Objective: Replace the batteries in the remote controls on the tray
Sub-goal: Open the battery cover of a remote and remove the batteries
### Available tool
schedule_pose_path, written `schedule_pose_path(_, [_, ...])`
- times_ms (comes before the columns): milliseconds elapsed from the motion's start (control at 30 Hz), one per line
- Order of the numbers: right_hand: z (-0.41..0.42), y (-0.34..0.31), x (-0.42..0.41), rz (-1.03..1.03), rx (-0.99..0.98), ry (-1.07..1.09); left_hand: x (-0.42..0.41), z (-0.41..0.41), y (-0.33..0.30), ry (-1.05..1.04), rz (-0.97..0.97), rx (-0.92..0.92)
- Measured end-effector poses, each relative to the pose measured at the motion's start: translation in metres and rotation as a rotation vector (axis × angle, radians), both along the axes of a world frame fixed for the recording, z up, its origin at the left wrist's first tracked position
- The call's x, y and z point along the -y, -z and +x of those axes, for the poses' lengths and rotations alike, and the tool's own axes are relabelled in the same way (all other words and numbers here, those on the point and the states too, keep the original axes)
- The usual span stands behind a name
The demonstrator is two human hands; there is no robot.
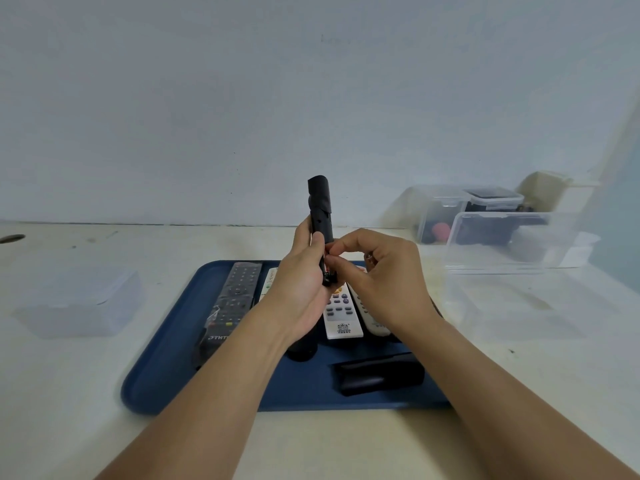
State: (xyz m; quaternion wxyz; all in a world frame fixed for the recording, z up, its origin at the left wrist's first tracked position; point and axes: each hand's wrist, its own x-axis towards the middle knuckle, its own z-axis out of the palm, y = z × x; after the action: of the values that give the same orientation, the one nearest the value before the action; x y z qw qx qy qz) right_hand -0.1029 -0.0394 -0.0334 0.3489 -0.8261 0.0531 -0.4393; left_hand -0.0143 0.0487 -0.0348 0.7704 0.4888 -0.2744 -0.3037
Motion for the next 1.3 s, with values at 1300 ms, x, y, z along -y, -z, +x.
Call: schedule_pose_path(1300, [0.019, 0.009, 0.002, 0.289, -0.071, 0.142, 0.01, -0.009, 0.004, -0.035, -0.072, -0.175])
